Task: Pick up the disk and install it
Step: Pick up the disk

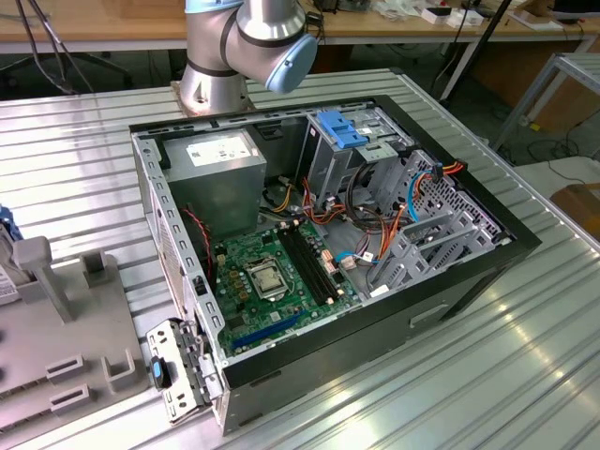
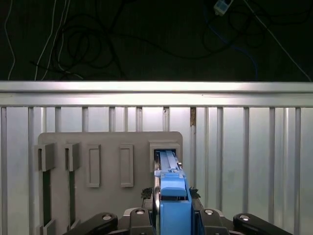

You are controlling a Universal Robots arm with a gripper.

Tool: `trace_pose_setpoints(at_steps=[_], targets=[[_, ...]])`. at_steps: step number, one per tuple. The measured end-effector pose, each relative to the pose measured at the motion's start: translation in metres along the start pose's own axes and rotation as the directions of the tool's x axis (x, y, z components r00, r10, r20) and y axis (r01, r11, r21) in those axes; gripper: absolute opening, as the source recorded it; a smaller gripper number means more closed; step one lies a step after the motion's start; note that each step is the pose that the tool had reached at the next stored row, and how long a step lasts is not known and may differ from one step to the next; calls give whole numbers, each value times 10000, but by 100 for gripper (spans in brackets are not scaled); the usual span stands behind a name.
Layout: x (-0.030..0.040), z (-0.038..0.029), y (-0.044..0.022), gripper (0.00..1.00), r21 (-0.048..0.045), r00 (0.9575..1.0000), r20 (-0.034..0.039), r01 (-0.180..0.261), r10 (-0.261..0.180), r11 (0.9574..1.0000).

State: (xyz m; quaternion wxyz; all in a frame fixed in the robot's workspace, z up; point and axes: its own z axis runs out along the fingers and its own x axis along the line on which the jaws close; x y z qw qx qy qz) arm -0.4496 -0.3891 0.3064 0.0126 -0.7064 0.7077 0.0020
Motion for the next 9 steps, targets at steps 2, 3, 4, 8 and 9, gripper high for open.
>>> trace_pose_setpoints(at_steps=[2,3,4,8,9], targets=[[0,8,0,37,0,10000,-1,0,0,10000],[0,10,0,37,2,10000,0,0,0,10000],[0,11,0,37,3,10000,1,0,0,10000],[0,12,0,37,2,10000,1,0,0,10000],[0,12,0,37,2,10000,1,0,0,10000]])
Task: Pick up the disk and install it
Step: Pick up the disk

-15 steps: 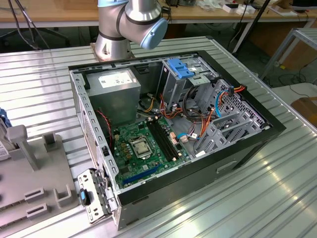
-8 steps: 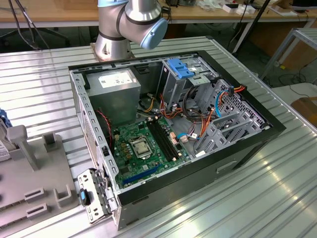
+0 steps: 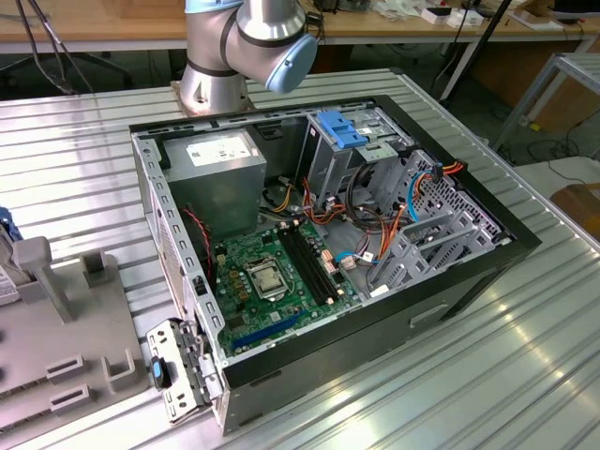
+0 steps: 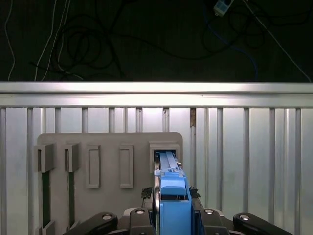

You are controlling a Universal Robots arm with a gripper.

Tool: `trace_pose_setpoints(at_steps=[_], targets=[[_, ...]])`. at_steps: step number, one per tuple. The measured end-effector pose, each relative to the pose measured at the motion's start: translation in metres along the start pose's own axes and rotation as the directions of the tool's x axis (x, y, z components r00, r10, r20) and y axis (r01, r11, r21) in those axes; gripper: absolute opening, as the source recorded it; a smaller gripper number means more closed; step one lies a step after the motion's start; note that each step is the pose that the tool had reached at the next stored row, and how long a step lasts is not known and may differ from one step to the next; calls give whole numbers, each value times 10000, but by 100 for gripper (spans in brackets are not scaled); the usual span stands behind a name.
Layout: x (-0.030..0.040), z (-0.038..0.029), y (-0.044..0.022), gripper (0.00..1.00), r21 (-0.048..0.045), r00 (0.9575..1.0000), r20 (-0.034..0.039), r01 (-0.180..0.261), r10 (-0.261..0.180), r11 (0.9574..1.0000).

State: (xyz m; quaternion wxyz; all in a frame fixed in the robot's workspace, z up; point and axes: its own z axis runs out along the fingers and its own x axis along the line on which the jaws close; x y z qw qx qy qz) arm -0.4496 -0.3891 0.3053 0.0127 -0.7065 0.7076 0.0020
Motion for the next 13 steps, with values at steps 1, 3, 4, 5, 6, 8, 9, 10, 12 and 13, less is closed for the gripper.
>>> trace_pose_setpoints(at_steps=[1,3,4,5,6,8,9,10,12,13], targets=[[0,1,0,37,0,10000,0,0,0,10000],[0,1,0,37,0,10000,-2,-1,1,10000],[0,2,0,37,2,10000,-4,0,0,10000],[0,2,0,37,6,10000,-15,0,0,10000],[0,1,0,37,11,10000,-24,0,0,10000],[0,-6,-1,37,20,10000,-36,1,-1,10000],[-1,-9,-1,37,27,10000,-48,1,-1,10000],[0,-12,-1,37,35,10000,-61,2,-1,10000],[0,-16,-1,37,48,10000,-77,3,-2,10000],[0,-19,0,37,54,10000,-83,2,-2,10000]])
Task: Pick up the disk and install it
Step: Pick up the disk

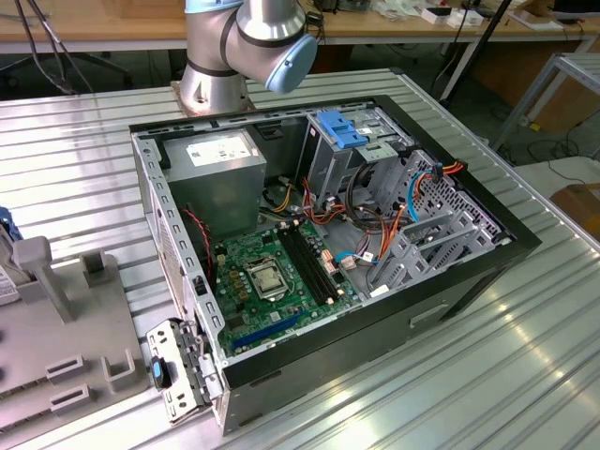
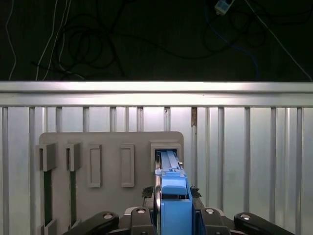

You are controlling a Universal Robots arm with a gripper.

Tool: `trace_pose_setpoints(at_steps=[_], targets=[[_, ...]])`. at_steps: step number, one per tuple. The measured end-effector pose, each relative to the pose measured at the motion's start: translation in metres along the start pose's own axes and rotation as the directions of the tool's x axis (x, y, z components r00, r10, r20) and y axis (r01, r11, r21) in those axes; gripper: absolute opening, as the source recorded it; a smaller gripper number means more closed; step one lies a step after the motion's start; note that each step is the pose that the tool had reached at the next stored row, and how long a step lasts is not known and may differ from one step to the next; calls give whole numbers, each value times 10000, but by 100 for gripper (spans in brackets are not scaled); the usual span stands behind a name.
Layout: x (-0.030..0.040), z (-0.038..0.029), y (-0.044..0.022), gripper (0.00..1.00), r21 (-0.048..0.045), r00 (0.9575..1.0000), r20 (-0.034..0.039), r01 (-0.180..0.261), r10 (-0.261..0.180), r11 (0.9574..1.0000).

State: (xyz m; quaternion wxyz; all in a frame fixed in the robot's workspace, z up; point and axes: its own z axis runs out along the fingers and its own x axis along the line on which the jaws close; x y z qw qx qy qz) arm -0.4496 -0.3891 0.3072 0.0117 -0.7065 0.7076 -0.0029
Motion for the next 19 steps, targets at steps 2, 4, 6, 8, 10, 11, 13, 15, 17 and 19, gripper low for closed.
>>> trace_pose_setpoints(at_steps=[2,4,6,8,10,11,13,15,17,19], targets=[[0,-7,0,37,1,10000,-9,0,0,10000],[0,-16,0,37,1,10000,-11,1,-1,10000],[0,-24,0,37,3,10000,-11,0,0,10000],[0,-35,-1,37,0,10000,-13,0,0,10000],[0,-47,-1,37,2,10000,-13,1,-1,10000],[-1,-60,-1,37,1,10000,-14,0,0,10000],[-4,-292,-6,37,2,10000,-24,1,-1,10000],[-5,-418,-8,37,1,10000,-25,0,0,10000],[-6,-452,-9,37,2,10000,-24,1,-1,10000],[-6,-485,-10,37,1,10000,-25,1,-1,10000]])
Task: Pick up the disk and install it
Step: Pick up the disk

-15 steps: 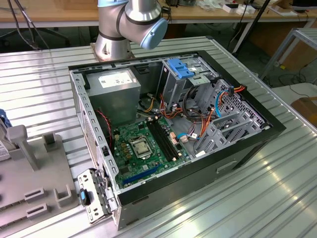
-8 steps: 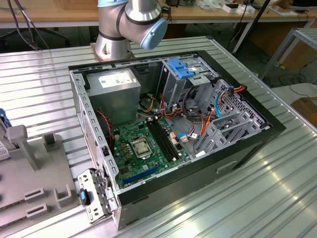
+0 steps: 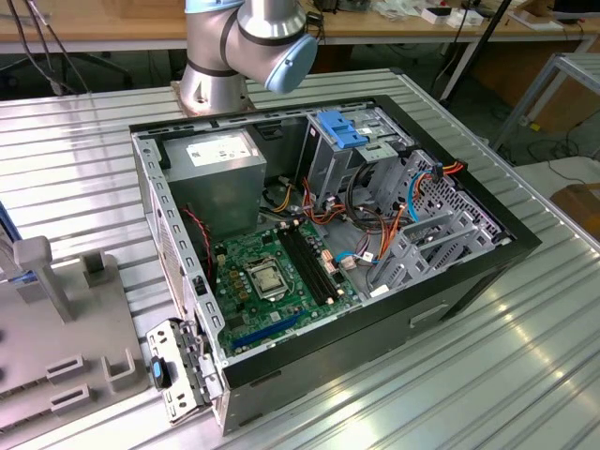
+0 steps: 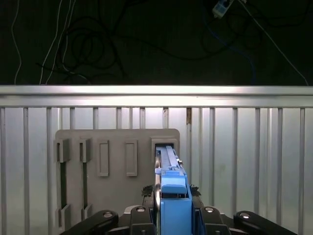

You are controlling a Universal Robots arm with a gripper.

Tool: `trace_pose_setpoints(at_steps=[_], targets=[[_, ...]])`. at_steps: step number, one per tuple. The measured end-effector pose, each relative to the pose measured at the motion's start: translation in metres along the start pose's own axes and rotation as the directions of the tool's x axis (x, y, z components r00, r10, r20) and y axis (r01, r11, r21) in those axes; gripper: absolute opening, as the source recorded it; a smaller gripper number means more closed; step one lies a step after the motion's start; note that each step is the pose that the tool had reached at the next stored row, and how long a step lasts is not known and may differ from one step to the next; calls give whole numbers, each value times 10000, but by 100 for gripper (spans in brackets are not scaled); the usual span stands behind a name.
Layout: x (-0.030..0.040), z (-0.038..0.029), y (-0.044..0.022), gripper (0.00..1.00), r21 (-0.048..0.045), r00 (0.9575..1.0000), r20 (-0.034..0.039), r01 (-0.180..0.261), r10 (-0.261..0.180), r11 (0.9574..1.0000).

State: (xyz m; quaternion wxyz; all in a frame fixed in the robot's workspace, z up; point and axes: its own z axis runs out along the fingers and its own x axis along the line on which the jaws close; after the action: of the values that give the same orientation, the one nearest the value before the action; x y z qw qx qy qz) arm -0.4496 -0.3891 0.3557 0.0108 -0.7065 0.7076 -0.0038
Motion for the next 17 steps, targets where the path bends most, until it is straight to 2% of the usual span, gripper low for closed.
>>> trace_pose_setpoints(at_steps=[14,17], targets=[[-3,-276,-6,37,1,10000,-1,0,0,10000],[-4,-387,-8,37,1,10000,-1,0,0,10000]])
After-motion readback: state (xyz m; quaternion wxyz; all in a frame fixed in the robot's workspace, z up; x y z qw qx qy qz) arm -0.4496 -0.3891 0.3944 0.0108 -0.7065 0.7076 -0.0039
